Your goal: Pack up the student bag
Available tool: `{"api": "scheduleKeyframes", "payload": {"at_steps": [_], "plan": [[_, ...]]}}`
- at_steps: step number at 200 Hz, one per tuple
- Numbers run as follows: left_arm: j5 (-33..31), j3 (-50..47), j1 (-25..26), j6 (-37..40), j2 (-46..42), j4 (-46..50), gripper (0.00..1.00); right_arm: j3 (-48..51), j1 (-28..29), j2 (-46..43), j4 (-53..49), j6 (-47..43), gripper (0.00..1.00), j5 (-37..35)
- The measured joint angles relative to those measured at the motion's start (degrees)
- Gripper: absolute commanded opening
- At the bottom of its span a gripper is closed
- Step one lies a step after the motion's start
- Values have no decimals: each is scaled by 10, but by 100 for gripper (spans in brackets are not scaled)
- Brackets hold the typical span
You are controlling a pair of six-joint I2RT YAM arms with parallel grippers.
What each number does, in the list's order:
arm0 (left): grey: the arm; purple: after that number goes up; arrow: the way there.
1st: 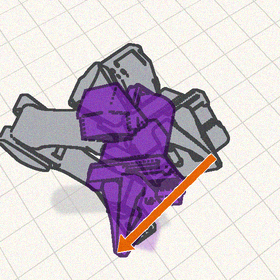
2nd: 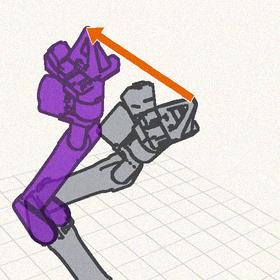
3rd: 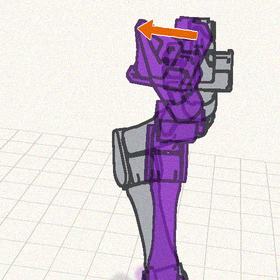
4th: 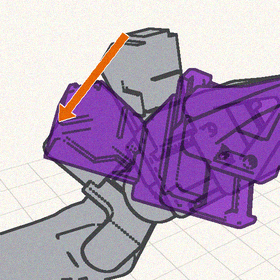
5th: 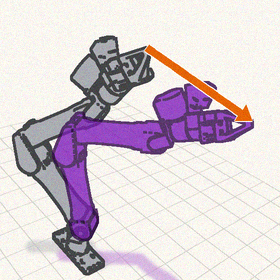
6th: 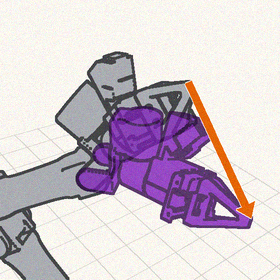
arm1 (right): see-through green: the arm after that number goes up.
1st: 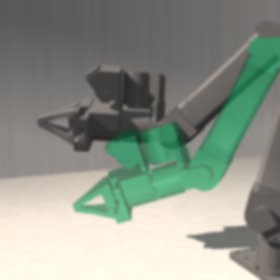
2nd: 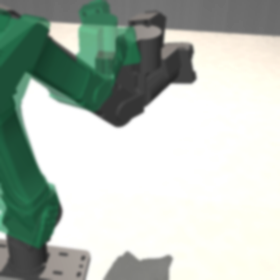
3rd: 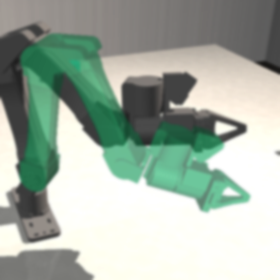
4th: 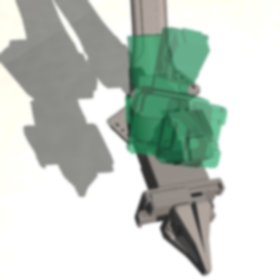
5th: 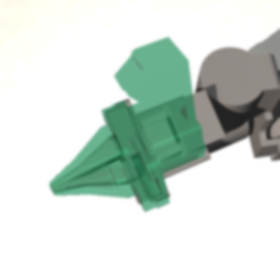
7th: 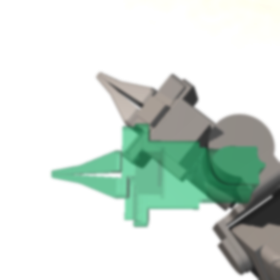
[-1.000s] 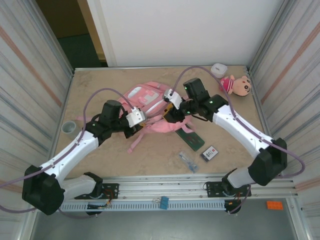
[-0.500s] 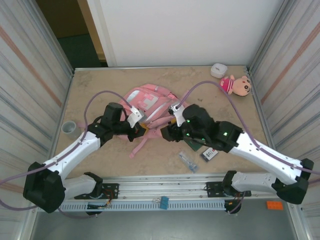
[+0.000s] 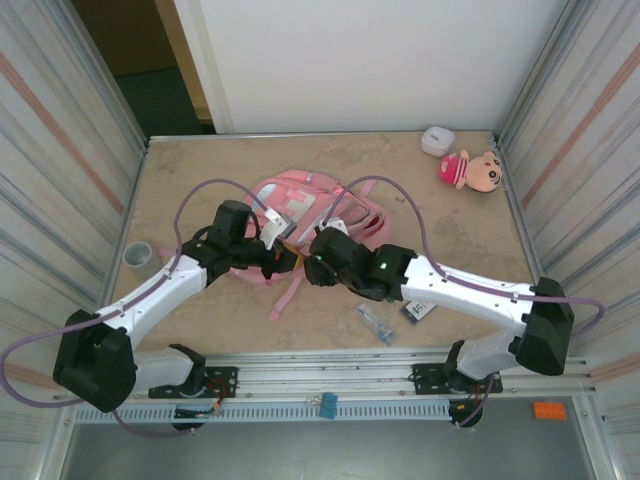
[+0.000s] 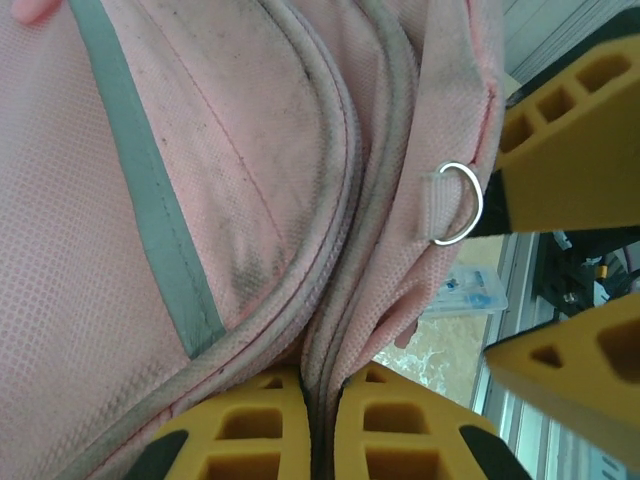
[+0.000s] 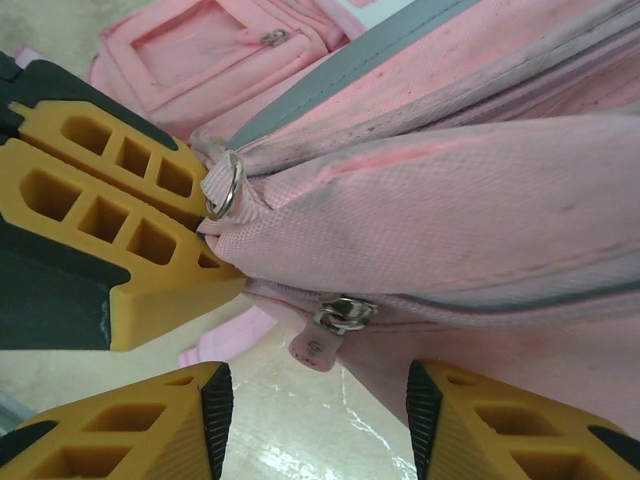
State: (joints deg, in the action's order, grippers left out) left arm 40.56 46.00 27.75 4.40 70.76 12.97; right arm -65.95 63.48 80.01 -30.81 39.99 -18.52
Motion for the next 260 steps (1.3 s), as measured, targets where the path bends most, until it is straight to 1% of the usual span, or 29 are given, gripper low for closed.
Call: {"api": "scheduleKeyframes", "payload": {"at_steps": [17,58,76,85,94,109,125,136,183,212,231,244,250,260], "plan": [[5,2,-1,-4,2,-1,0,2,3,9,8,11,45,-23],[16,3,-2,-13,2,-10,0,6,2,29,30,20,41,-73],[19,3,-5,-13,2,-10,0,6,0,37,38,16,30,-81],[19,3,-5,-13,2,-10,0,6,-1,38,38,13,21,-85],[18,3,-7,-12,2,-10,0,6,-2,38,37,11,15,-90],[17,3,-7,-10,2,-8,0,6,-3,37,34,12,7,-89],[14,5,-8,-2,2,-3,0,6,-7,33,29,9,2,-84],[12,9,-8,5,2,3,0,6,-12,25,23,7,0,-72],[-17,18,-12,44,-10,43,0,6,-64,-19,-20,-13,0,-2],[-48,18,-16,94,-31,73,0,12,-104,-49,-38,-45,0,66],[-68,18,-16,136,-40,97,0,31,-129,-65,-35,-74,0,129],[-82,18,-16,168,-47,115,6,42,-137,-67,-28,-89,0,180],[-91,18,-17,183,-51,127,13,48,-139,-67,-22,-93,0,201],[-103,18,-19,206,-59,144,34,59,-140,-66,-9,-95,0,236]]}}
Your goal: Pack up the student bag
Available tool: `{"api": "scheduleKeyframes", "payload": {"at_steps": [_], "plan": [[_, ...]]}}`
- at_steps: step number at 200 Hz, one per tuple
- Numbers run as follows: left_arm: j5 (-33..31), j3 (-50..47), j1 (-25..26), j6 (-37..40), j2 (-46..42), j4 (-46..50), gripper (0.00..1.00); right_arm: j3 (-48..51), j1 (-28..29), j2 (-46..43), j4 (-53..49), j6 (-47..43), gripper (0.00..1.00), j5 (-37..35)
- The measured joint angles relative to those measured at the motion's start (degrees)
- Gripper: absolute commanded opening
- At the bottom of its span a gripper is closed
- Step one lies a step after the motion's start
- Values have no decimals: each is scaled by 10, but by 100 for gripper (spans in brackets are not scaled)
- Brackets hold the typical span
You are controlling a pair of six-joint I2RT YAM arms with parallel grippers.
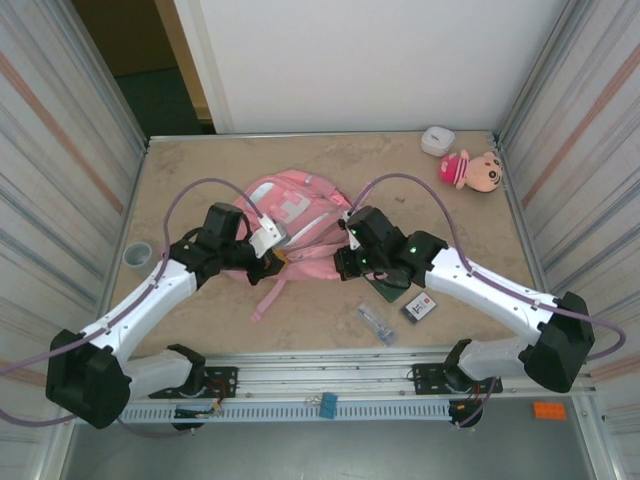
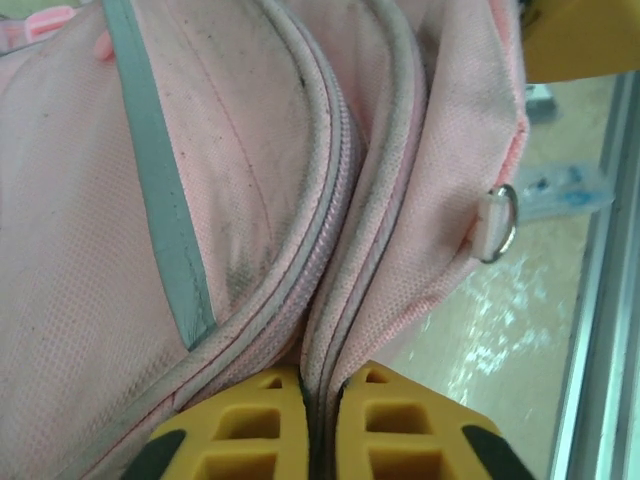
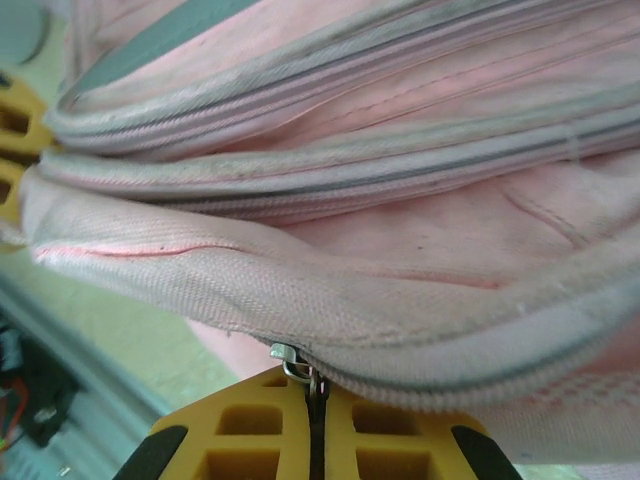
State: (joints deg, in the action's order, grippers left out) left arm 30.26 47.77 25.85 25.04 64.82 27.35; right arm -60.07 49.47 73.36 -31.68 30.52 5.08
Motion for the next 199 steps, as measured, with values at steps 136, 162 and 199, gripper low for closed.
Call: {"api": "scheduleKeyframes", "payload": {"at_steps": [136,162,199], "plan": [[-97,-1,162,75,16,22,9,42,56,38,67,36,0,147],[-107,-5,164,91,3,17,0,42,39,37,68,36,0,147],[-115,-26,143,123,-38,17,0,54,-33,4,50,35,0,160]]}}
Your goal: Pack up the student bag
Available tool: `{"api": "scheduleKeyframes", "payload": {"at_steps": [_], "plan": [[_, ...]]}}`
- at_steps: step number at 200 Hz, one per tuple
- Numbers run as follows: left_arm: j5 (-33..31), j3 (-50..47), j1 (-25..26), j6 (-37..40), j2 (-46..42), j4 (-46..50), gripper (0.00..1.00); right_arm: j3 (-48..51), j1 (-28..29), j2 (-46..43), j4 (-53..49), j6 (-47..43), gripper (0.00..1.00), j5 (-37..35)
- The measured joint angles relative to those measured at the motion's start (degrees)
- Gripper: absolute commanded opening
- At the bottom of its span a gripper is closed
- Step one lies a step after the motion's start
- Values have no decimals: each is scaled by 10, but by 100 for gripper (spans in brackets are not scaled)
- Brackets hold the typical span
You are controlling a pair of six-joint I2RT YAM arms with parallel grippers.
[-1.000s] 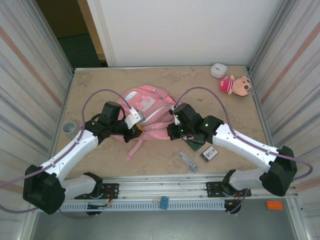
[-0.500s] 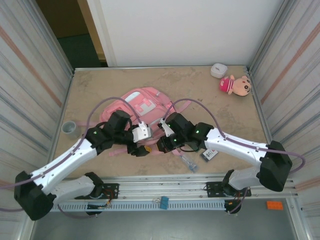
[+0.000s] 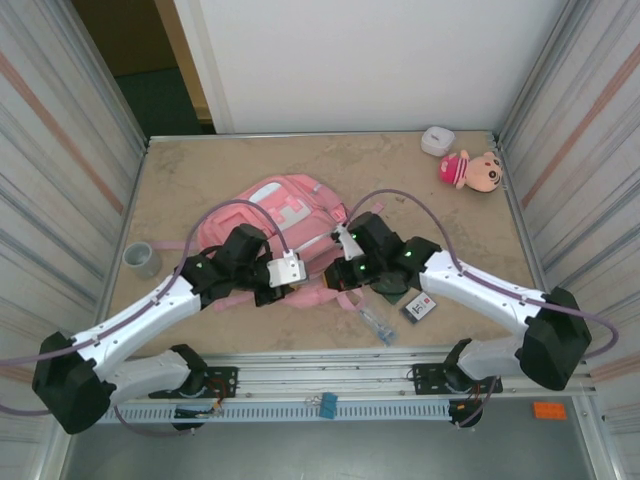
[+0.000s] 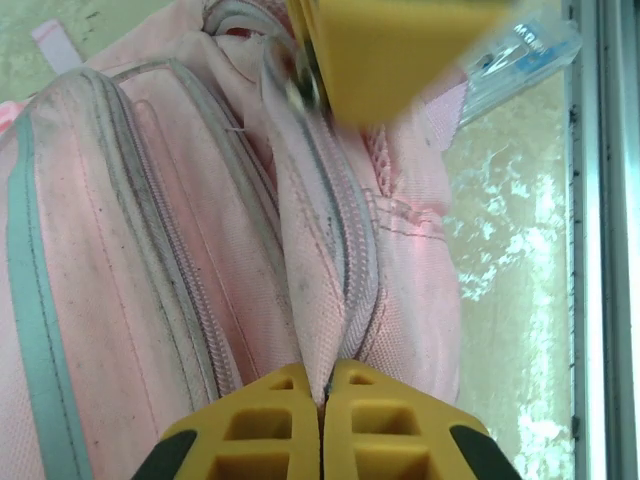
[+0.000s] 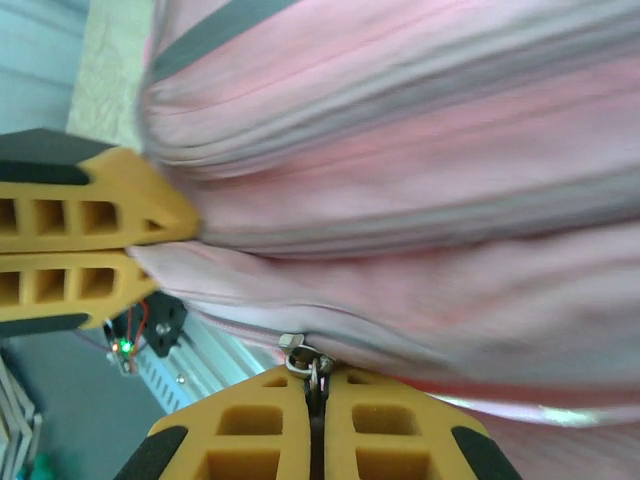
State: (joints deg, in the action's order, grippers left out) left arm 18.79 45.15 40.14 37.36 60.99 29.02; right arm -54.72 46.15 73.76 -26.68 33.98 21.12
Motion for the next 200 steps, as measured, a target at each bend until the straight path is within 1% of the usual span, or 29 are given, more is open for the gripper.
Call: {"api": "scheduleKeyframes", "payload": {"at_steps": [26,42,54,60,77,90,102,121,137,143,150,160,174,175,184,192,200], "plan": [[-3,-2,-12,30,-17,15,0,4,-47,-9,-18,-16,0,13],[-1,-7,-18,41,-29,21,1,4,-56,-9,-23,-28,0,24],[3,-13,-25,48,-42,26,5,4,-56,-6,-22,-35,0,36],[4,-16,-29,49,-49,29,13,4,-53,-4,-20,-37,0,42],[6,-19,-36,49,-64,48,44,5,-37,-2,-17,-46,0,49],[10,-19,-38,32,-75,60,59,6,-18,-2,-16,-47,0,49],[13,-19,-31,6,-84,59,65,7,2,-2,-12,-47,0,49],[9,-19,8,-31,-92,41,67,7,32,-2,1,-45,0,53],[7,-19,39,-55,-83,24,67,7,50,-2,14,-40,0,58],[6,-18,48,-61,-75,18,65,7,56,-2,17,-40,0,59],[3,-17,55,-69,-62,12,56,7,59,-2,22,-37,0,60],[-2,-14,61,-75,-40,7,40,7,63,-2,25,-33,0,60],[-11,-12,64,-80,-12,1,25,7,64,-2,26,-30,0,59],[-12,-12,64,-82,-9,1,25,8,64,-2,26,-30,0,58],[-13,-11,64,-86,1,-1,12,9,62,-2,25,-29,0,53],[-13,-10,66,-80,5,-1,5,10,56,-2,22,-29,0,49],[-14,-10,69,-74,5,-1,2,10,47,-3,18,-29,0,46]]}}
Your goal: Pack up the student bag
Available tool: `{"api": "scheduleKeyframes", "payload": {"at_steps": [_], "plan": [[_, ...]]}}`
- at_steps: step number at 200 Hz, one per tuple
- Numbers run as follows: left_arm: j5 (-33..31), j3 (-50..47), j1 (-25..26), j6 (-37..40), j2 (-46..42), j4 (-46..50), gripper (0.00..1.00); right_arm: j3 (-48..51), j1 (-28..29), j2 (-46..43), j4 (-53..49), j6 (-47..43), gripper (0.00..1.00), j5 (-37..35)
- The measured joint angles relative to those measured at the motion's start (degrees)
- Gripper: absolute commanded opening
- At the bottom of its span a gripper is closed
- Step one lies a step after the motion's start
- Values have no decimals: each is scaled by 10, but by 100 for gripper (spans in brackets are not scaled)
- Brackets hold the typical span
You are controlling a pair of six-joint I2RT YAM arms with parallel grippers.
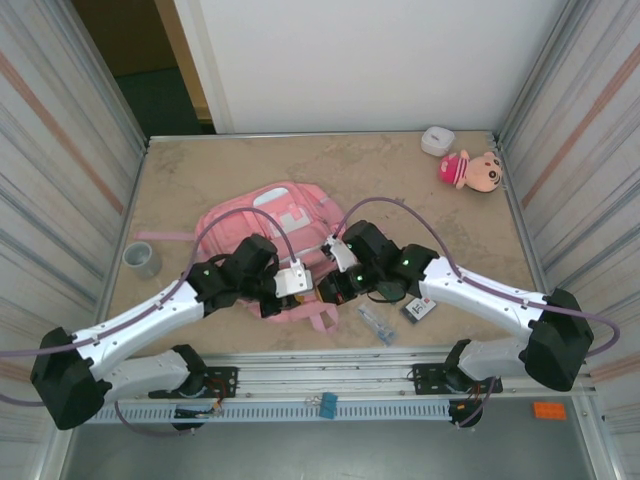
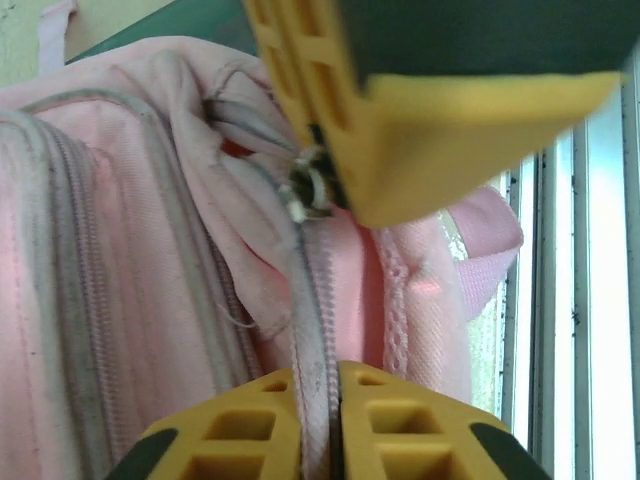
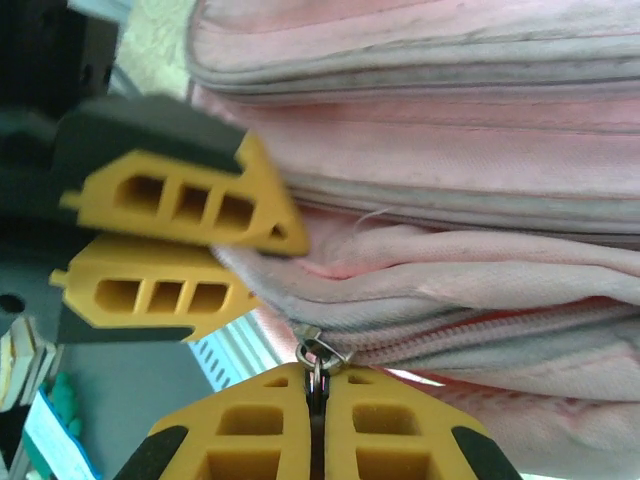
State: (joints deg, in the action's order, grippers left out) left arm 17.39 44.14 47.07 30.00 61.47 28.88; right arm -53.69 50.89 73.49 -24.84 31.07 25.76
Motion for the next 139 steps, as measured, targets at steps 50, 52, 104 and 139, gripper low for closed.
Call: {"api": "scheduleKeyframes", "payload": {"at_steps": [50,52,104,139], "plan": [[-10,0,-20,45,-45,1,1,23,-116,-12,1,-5,0,41],[-10,0,-21,47,-46,1,1,23,-119,-12,2,-7,0,44],[-4,-12,-70,79,-112,75,43,17,-131,12,3,-37,0,56],[-6,-11,-64,30,-138,91,69,17,-64,15,-6,-42,0,33]]}}
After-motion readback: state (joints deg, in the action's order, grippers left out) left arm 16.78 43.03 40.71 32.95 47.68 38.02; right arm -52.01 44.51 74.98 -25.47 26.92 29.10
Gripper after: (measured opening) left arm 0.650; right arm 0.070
